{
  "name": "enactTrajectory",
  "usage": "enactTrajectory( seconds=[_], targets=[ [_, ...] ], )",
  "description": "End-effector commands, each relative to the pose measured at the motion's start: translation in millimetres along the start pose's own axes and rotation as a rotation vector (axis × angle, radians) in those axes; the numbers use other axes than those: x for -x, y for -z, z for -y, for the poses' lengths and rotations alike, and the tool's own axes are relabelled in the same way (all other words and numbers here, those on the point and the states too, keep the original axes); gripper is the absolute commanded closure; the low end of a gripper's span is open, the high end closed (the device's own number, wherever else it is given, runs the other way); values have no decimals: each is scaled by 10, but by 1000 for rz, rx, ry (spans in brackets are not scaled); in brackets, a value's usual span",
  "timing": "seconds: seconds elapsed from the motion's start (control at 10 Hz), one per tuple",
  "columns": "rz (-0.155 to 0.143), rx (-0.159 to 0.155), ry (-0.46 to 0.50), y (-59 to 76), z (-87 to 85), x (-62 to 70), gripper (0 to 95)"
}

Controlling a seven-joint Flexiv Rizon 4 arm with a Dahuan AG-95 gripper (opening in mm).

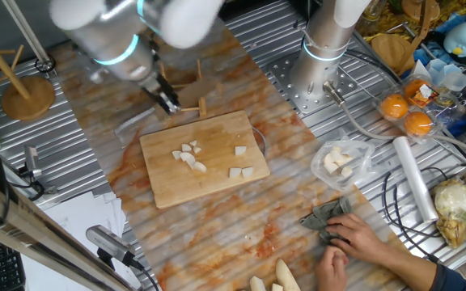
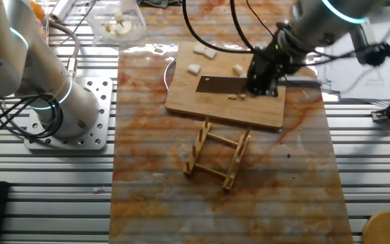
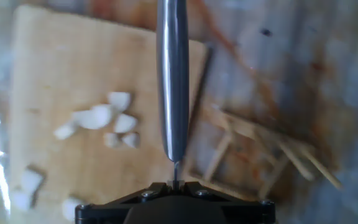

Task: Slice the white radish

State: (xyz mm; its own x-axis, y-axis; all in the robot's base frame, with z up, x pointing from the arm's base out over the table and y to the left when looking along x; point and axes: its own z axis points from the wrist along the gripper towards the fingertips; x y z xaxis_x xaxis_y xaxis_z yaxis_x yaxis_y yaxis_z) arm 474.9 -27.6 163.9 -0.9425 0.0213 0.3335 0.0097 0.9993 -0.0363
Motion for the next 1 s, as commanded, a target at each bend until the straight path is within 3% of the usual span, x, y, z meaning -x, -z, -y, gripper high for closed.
enactTrajectory(
  seconds=[0.1, 0.3, 0.8, 1.0],
  targets=[
    [0, -40, -148, -141, 195, -158, 950],
    [-1, -62, -183, -232, 209, -163, 950],
    [11, -186, -216, -284, 210, -165, 950],
    [8, -187, -231, -338, 218, -147, 950]
  ],
)
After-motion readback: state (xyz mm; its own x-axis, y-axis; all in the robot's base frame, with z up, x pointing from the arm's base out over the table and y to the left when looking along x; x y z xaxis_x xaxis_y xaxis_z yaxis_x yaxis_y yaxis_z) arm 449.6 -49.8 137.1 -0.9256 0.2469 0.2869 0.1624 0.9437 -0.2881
